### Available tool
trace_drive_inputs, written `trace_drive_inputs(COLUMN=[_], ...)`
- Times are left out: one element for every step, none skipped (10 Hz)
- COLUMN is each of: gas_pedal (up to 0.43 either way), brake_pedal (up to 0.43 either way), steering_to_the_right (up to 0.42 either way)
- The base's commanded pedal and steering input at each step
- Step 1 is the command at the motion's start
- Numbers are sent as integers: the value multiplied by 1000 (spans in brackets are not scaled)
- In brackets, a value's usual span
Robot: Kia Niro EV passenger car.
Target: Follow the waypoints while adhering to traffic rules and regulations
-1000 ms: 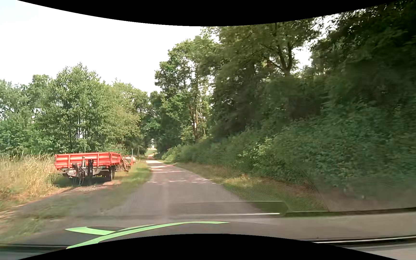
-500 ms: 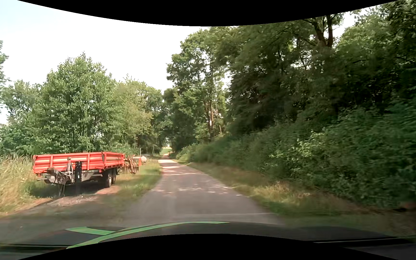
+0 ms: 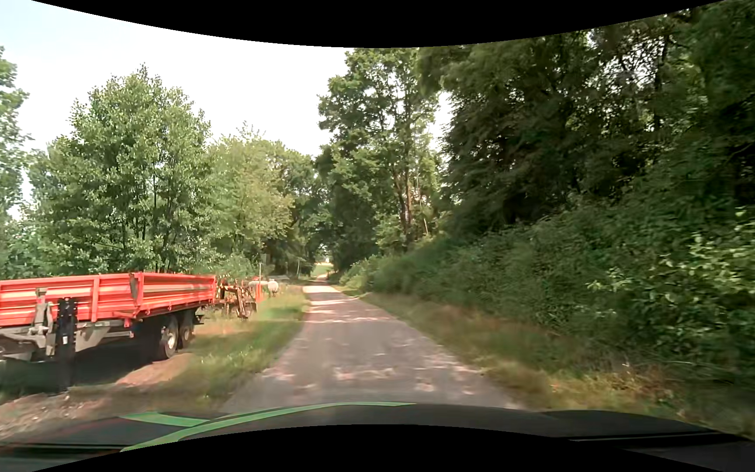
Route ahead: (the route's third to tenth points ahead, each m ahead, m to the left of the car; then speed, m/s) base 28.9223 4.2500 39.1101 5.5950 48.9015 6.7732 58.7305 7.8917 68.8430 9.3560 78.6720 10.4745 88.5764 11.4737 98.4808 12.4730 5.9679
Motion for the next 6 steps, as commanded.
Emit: trace_drive_inputs(gas_pedal=[189,189,189,189,189,189], brake_pedal=[0,0,0,0,0,0], steering_to_the_right=[-74,-59,-45,-27,-17,-15])
